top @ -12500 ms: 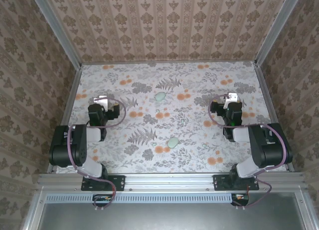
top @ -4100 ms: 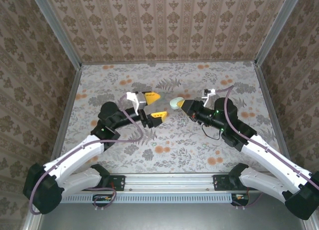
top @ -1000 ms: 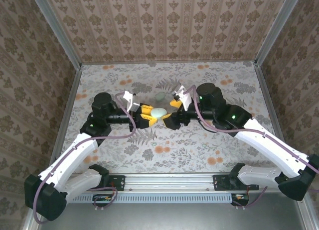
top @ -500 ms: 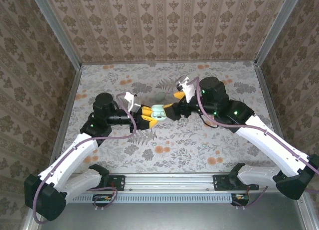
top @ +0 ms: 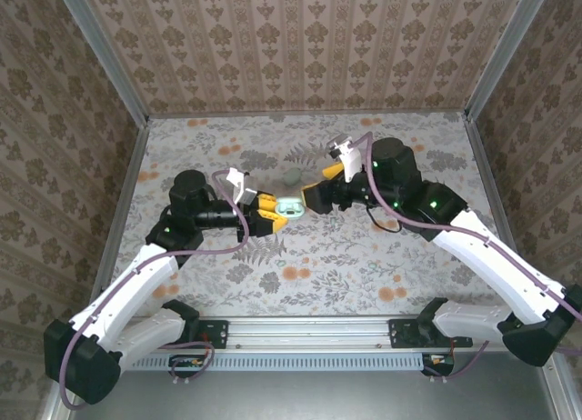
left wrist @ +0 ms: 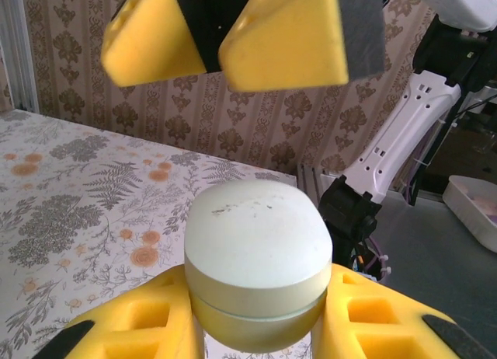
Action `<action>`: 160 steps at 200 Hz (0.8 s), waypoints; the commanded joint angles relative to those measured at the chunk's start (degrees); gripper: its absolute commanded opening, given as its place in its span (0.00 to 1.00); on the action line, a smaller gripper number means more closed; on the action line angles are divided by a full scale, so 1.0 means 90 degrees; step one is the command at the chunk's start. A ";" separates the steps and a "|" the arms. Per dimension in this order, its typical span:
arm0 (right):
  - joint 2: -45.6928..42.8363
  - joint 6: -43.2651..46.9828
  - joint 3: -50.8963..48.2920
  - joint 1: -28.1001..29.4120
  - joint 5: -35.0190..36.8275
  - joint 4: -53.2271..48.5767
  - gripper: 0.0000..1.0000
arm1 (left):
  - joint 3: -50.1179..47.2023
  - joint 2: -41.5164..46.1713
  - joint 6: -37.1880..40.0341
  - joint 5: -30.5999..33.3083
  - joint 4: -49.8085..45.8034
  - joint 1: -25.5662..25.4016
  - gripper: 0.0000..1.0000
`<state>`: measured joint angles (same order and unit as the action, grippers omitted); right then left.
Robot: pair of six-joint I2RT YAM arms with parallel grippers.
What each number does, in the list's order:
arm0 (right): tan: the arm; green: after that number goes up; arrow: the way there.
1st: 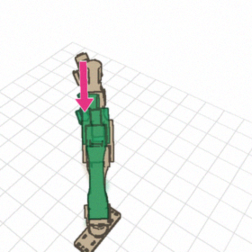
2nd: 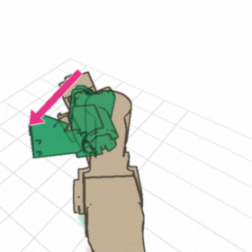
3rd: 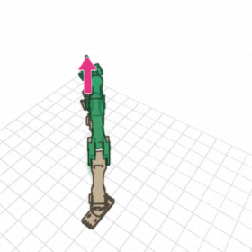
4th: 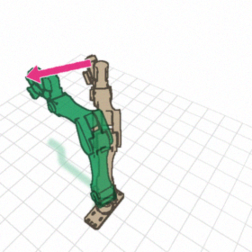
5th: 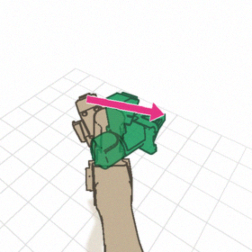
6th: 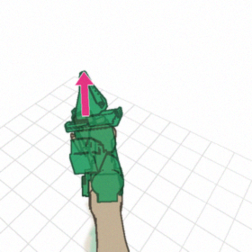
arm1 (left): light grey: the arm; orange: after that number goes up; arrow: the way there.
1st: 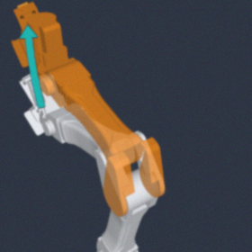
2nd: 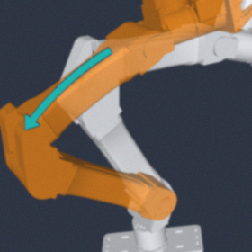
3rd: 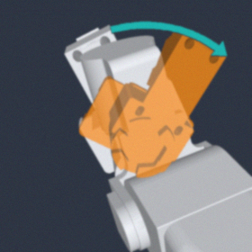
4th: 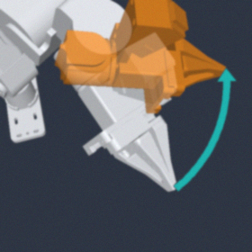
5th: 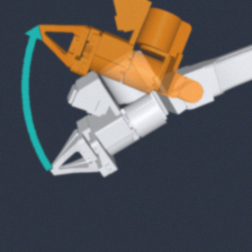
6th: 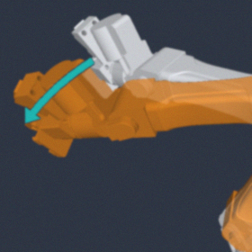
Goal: Insert the wireless bluetooth earbuds into the charging case
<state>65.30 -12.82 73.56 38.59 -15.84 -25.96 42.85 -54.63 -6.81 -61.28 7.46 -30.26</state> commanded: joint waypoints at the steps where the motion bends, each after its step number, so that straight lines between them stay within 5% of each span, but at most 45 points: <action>1: -0.0173 -0.0244 0.0039 -0.0030 -0.0208 -0.0083 0.84 | -0.0054 0.0100 0.0066 0.0004 0.0128 0.0070 0.15; 160: 0.0630 0.1179 0.0286 0.0609 -0.0493 -0.0495 0.87 | 0.0090 0.0024 -0.0284 -0.0521 0.0255 0.0129 0.11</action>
<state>70.19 -4.82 73.47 43.94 -20.47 -28.91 42.83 -54.78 -8.82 -62.89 8.51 -29.15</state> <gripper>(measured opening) 0.872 0.309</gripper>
